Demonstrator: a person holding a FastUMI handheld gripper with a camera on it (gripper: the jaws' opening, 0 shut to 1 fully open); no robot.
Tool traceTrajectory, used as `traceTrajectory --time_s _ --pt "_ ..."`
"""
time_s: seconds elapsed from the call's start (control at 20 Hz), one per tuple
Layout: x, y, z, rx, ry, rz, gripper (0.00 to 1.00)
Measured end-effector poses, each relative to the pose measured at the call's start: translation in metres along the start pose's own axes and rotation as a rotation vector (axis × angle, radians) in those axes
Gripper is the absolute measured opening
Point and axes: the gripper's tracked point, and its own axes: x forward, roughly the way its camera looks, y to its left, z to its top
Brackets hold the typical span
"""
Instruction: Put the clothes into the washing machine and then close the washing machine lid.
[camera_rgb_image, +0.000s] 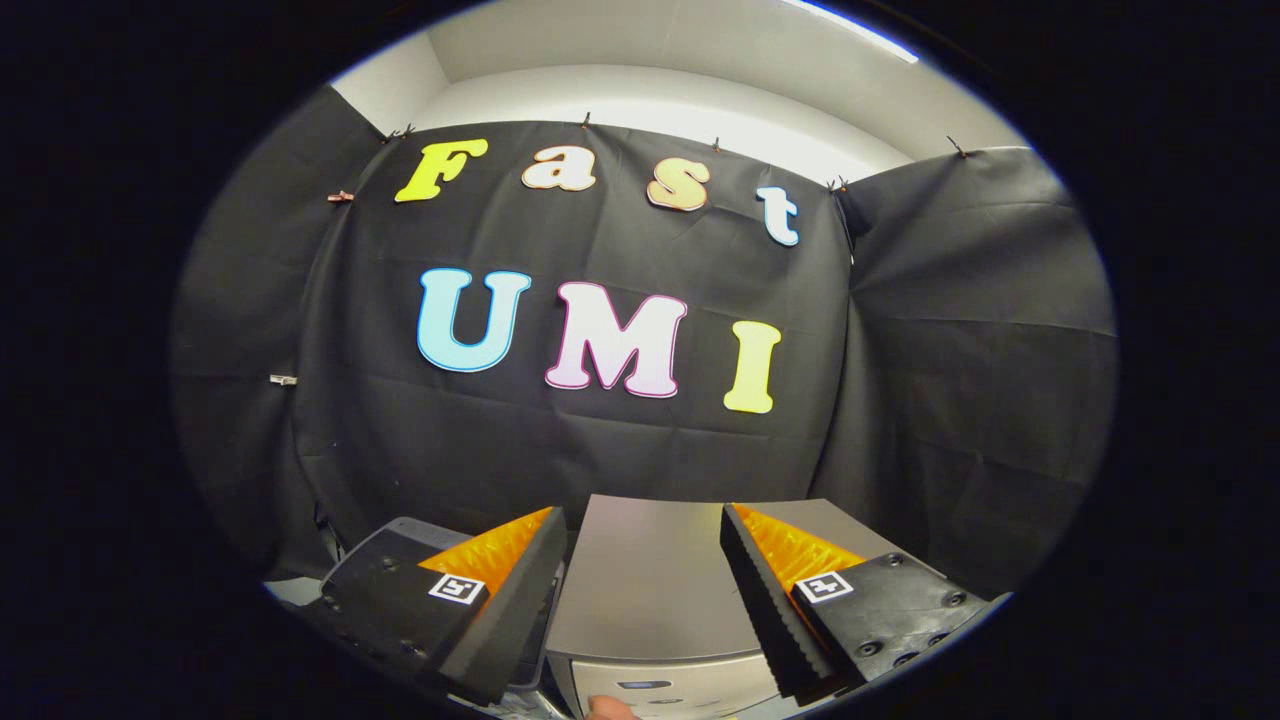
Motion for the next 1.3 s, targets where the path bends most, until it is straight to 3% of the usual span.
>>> traceTrajectory --time_s 1.3 --pt "-0.0005 -0.0008 -0.0017 0.031 -0.007 0.000 0.97"
